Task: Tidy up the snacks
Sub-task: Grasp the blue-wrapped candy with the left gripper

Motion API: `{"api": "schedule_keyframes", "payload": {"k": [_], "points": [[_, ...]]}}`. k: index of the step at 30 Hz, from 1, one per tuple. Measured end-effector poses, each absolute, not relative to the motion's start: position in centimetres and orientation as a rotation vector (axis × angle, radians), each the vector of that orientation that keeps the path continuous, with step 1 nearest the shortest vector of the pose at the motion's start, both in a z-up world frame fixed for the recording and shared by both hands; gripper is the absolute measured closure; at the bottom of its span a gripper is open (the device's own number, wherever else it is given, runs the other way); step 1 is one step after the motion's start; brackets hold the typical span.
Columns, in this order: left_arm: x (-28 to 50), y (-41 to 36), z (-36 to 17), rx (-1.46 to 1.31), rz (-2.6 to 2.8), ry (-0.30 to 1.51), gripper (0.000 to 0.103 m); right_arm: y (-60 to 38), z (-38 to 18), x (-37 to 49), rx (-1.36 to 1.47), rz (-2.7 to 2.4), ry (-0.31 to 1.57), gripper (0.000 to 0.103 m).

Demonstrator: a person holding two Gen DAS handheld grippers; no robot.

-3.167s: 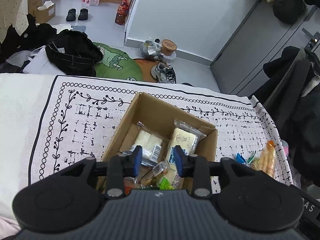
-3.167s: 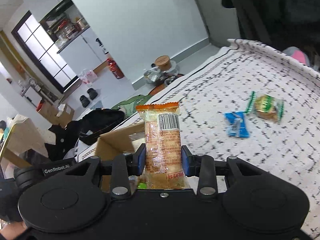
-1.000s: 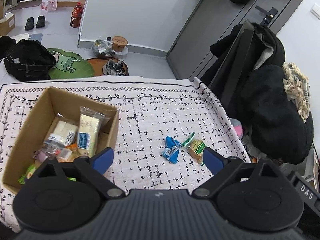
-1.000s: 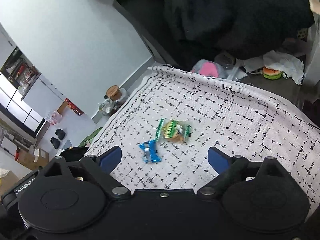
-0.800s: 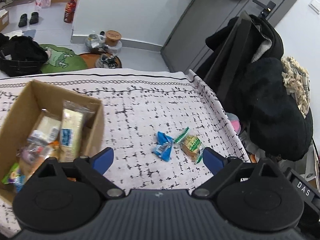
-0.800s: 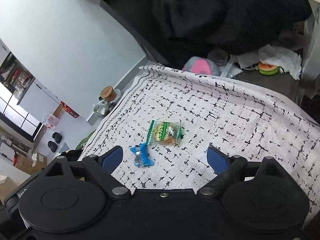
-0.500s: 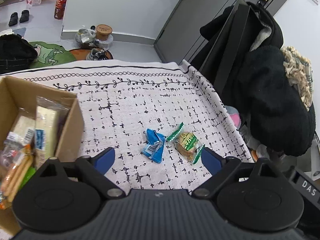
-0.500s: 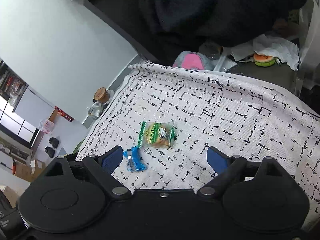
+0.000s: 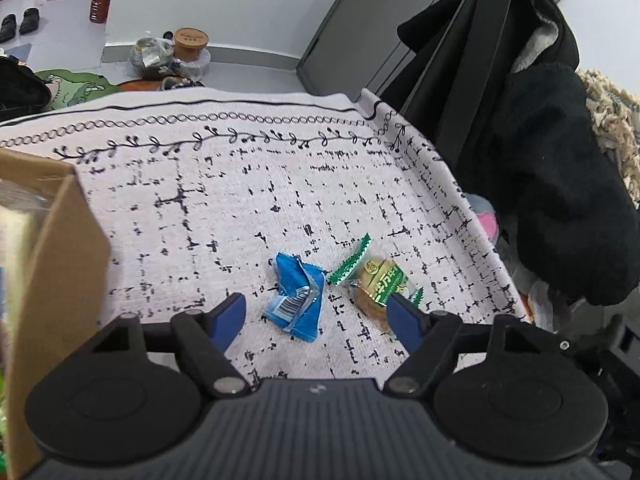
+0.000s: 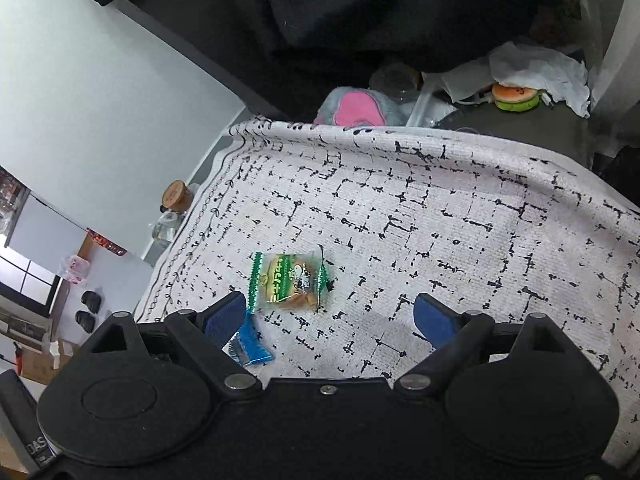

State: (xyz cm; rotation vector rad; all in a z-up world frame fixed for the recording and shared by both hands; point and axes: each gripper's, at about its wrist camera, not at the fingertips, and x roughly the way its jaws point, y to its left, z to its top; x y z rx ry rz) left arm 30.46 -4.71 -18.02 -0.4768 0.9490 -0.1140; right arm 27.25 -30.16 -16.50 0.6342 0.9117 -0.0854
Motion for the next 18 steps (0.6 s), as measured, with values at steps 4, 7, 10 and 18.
{"api": "schedule_keyframes", "payload": {"k": [4, 7, 10, 18], "points": [[31.7, -4.9, -19.7, -0.476, -0.100, 0.982, 0.039, -29.8, -17.1, 28.0, 0.626, -0.099, 0.926, 0.012], [32.4, -5.2, -20.5, -0.466, -0.102, 0.998, 0.042, -29.6, -17.6, 28.7, 0.626, -0.112, 0.935, 0.012], [33.1, -5.6, -21.1, -0.453, -0.111, 1.019, 0.044, -29.2, -18.3, 29.5, 0.629, -0.130, 0.940, 0.012], [33.2, -5.0, -22.8, -0.495, -0.117, 0.971, 0.074, -27.5, -20.3, 31.2, 0.615, -0.141, 0.954, 0.013]]}}
